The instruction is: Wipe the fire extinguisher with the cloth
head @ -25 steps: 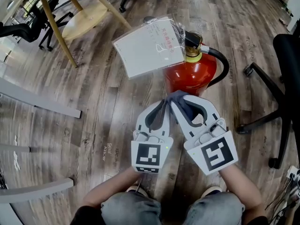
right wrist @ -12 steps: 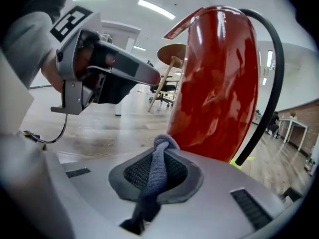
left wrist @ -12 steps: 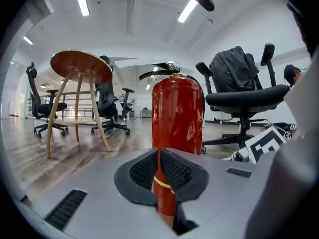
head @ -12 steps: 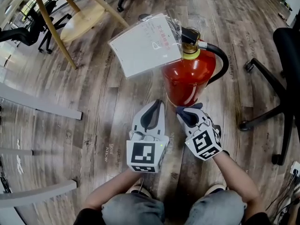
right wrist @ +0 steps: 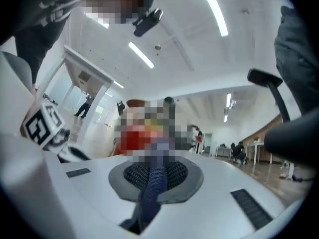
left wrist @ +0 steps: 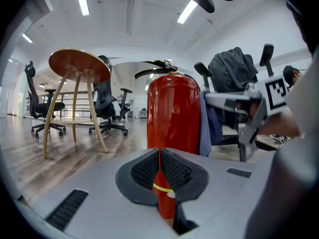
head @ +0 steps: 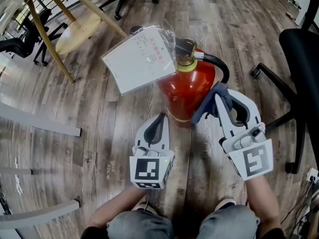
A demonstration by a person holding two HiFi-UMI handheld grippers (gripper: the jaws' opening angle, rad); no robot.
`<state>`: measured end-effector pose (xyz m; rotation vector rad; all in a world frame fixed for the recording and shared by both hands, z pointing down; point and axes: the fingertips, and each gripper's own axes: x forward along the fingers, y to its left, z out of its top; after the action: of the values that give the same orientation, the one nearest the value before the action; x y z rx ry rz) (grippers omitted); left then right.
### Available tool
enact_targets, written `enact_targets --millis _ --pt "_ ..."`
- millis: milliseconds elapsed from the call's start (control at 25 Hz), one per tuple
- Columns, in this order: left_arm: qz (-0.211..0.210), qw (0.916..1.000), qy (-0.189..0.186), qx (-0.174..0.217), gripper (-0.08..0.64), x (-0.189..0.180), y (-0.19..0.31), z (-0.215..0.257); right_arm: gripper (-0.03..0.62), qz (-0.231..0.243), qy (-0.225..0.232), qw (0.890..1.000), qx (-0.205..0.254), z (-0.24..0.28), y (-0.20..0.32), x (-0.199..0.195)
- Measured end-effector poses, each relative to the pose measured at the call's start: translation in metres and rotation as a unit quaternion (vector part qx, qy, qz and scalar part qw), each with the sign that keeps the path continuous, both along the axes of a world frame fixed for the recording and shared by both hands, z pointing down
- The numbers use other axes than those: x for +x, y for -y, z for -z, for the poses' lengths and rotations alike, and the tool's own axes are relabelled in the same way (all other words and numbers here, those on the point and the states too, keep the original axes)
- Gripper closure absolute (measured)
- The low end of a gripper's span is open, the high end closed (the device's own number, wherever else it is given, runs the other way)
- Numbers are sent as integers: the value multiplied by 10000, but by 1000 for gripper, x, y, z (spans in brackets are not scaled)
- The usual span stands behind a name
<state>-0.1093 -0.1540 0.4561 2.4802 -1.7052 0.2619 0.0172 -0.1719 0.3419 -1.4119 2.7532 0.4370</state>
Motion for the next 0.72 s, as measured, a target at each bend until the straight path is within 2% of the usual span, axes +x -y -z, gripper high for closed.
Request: enact_targets --millis 80,160,320,480,720 --pt "12 10000 1 10 549 0 1 1 561 60 77 9982 589 60 -3 3" --pt "36 10000 -4 -6 549 -2 2 0 561 181 -49 9974 691 91 0 -3" --pt "78 10000 13 21 549 -4 3 4 560 319 -670 9972 129 94 27 -26" --pt "94 9999 13 53 549 -6 2 5 560 390 -592 9974 96 96 31 -22" --pt "57 10000 54 28 549 -2 3 2 560 -62 -323 9991 -280 71 41 18"
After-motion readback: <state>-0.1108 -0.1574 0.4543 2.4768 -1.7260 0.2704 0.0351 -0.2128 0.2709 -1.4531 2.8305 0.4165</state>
